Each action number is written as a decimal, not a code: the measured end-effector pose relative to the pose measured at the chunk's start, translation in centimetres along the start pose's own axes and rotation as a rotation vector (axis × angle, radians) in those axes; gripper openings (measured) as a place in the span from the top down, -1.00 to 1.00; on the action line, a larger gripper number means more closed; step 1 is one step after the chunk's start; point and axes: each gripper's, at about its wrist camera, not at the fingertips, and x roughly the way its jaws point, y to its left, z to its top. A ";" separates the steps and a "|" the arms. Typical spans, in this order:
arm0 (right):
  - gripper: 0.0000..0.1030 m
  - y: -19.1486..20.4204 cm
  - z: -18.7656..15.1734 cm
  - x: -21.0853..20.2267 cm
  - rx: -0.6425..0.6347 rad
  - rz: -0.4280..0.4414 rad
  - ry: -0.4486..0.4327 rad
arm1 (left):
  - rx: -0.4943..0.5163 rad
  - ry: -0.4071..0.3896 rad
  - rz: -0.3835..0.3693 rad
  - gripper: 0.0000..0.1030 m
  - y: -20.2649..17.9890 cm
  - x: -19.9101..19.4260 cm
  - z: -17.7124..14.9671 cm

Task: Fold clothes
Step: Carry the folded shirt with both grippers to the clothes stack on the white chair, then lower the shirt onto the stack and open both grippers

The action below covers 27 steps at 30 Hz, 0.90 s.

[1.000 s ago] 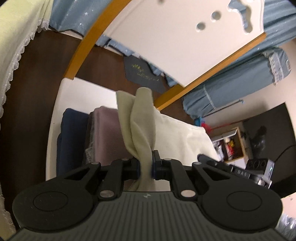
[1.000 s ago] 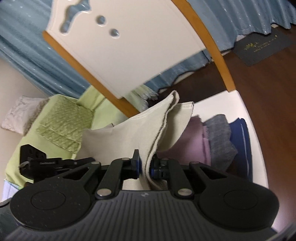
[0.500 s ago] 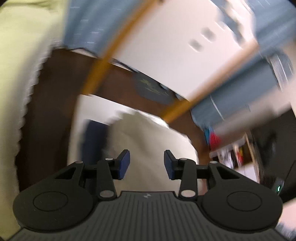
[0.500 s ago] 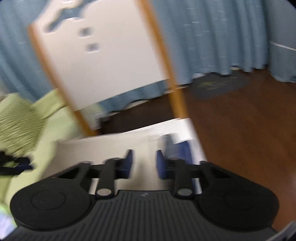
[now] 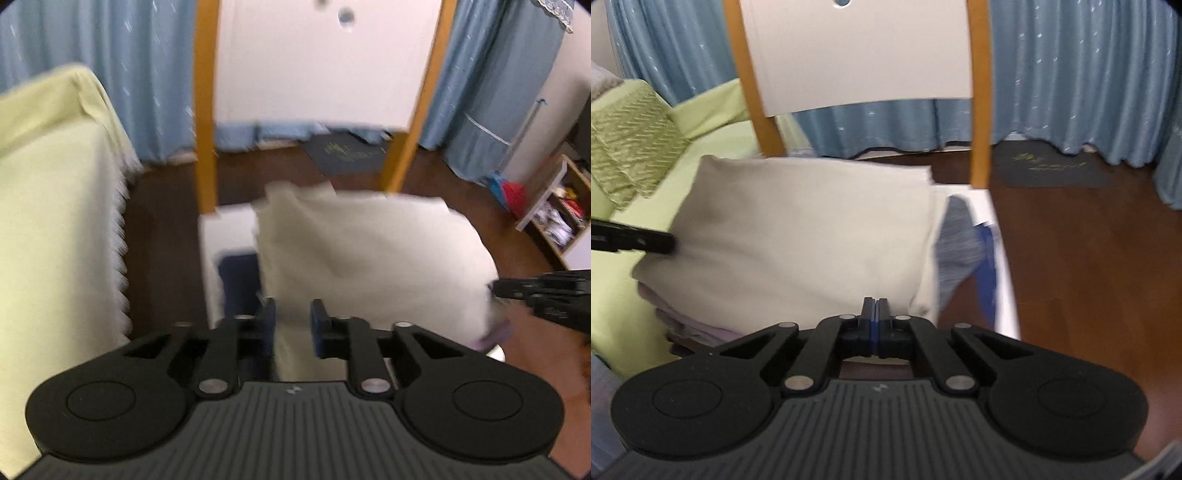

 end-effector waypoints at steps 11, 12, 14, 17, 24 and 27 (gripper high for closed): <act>0.95 2.3 6.3 6.6 -0.051 0.110 -0.034 | 0.034 0.085 -0.031 0.25 1.7 9.4 5.7; 0.96 1.9 6.7 8.2 -0.060 0.092 -0.008 | 0.017 0.094 -0.037 0.23 2.1 10.0 5.5; 0.99 0.5 6.7 9.4 -0.027 0.079 0.007 | 0.007 0.086 -0.040 0.18 2.4 10.3 5.3; 0.99 -1.3 6.8 9.9 0.017 0.040 0.023 | -0.033 0.076 -0.041 0.15 3.2 10.7 5.5; 0.82 -4.5 5.4 5.2 0.104 -0.059 -0.042 | -0.006 0.004 0.097 0.23 3.1 4.4 4.6; 0.81 -2.8 3.4 0.5 0.078 0.019 -0.120 | 0.045 -0.015 0.059 0.22 0.5 1.0 2.3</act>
